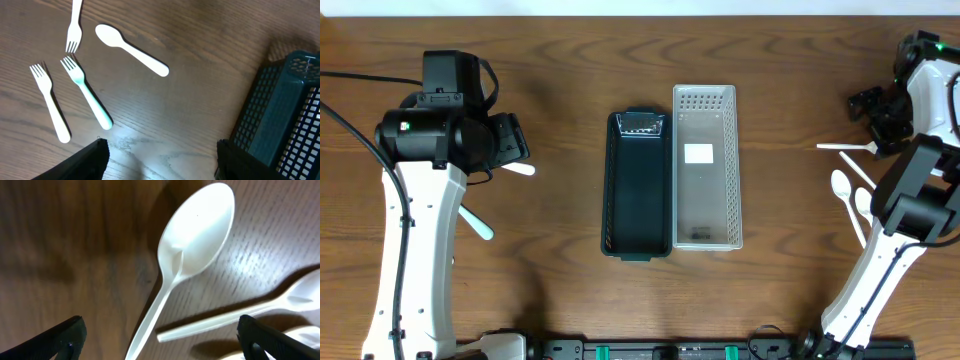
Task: Pack container
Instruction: 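Lower the right gripper onto a white spoon and grasp it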
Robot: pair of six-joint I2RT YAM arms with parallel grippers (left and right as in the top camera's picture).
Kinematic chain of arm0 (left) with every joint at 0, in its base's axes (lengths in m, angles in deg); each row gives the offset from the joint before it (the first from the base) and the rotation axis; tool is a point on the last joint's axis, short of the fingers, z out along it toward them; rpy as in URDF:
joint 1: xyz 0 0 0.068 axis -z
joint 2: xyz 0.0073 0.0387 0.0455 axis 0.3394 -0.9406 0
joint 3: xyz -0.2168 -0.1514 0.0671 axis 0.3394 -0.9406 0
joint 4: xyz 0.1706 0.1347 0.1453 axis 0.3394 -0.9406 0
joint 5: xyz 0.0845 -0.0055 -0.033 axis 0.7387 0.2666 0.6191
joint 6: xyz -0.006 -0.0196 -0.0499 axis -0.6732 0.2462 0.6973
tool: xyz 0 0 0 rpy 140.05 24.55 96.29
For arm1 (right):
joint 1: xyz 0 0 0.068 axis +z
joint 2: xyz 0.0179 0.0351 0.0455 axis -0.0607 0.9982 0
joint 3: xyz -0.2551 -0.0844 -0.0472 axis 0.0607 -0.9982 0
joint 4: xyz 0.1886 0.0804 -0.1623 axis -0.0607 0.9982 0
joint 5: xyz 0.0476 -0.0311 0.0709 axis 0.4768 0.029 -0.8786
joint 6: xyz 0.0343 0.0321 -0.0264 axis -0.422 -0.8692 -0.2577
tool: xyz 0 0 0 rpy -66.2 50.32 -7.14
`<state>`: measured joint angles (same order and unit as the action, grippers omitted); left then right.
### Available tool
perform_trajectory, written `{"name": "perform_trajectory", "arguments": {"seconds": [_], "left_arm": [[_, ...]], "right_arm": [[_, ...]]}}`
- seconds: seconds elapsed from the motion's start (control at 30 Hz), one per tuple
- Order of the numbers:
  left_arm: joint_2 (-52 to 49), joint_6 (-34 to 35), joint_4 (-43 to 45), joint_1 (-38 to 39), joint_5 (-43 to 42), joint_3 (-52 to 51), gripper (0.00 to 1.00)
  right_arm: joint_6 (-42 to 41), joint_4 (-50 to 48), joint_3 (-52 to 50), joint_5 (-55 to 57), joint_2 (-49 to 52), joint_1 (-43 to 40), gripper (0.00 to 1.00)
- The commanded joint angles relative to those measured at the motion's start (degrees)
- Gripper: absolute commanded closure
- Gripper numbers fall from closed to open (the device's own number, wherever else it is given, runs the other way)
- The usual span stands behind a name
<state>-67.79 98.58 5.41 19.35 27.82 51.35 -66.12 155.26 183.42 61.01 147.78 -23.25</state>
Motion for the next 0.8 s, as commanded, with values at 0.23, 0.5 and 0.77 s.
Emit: {"name": "perform_trajectory", "arguments": {"seconds": [0.23,0.5,0.77], "left_arm": [[-0.24,0.57,-0.37,-0.09,0.46,-0.07,0.28],[-0.24,0.55,-0.35,-0.09,0.46,-0.07,0.27],[-0.24,0.55,-0.35,-0.09,0.46,-0.07,0.27]], "right_arm": [[2.62,-1.79,0.07,2.12,5.38,1.42,0.01],[3.06,-1.77,0.0,2.12,5.9,1.46,0.41],[4.13,-1.44,0.0,2.1,5.9,1.46,0.61]]}}
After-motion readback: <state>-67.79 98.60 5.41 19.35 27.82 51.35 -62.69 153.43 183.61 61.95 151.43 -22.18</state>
